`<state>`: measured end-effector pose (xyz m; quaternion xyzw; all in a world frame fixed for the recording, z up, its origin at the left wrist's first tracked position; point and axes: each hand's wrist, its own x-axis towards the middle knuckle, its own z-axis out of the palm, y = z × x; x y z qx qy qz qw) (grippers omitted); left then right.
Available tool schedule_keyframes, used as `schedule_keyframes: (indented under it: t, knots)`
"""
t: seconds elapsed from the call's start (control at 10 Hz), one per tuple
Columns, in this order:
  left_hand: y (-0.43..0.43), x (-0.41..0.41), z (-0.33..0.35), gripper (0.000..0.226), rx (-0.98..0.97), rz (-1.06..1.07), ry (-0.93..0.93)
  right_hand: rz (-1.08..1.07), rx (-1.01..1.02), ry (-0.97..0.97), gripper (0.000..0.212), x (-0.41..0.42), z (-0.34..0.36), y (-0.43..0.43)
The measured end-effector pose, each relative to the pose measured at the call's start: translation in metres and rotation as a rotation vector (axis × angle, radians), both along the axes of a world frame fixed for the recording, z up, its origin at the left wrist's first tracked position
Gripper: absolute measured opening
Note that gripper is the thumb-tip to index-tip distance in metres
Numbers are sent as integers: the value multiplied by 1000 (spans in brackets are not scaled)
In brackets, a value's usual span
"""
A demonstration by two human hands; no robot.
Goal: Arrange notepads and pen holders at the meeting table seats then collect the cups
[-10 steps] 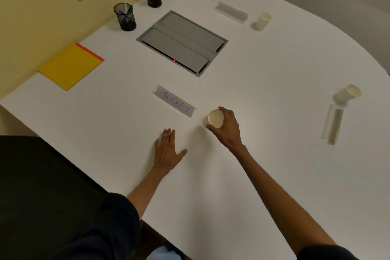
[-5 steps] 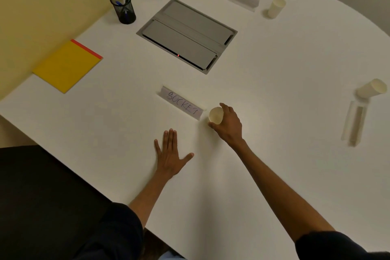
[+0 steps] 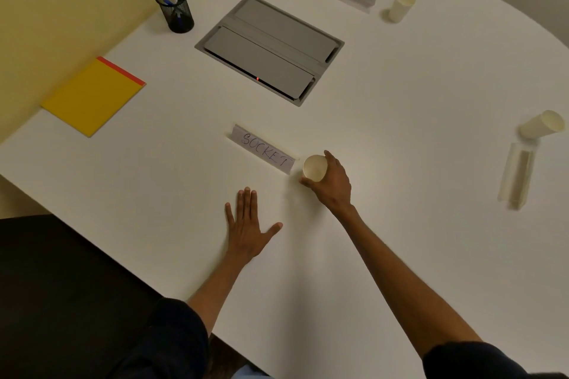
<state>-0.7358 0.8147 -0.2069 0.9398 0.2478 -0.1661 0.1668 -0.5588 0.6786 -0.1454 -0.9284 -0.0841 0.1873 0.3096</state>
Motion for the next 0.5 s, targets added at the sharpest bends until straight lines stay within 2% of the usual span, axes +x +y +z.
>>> schedule_keyframes:
  t: [0.2, 0.3, 0.5]
  knots:
    - [-7, -5, 6, 109, -102, 74, -47, -38, 36, 38, 116, -12, 6, -6]
    - [-15, -9, 11, 110, -134, 96, -36, -75, 46, 53, 109, -28, 8, -15]
    - [-26, -8, 34, 103, -158, 38, -150, -120, 45, 3, 91, -56, 21, -36]
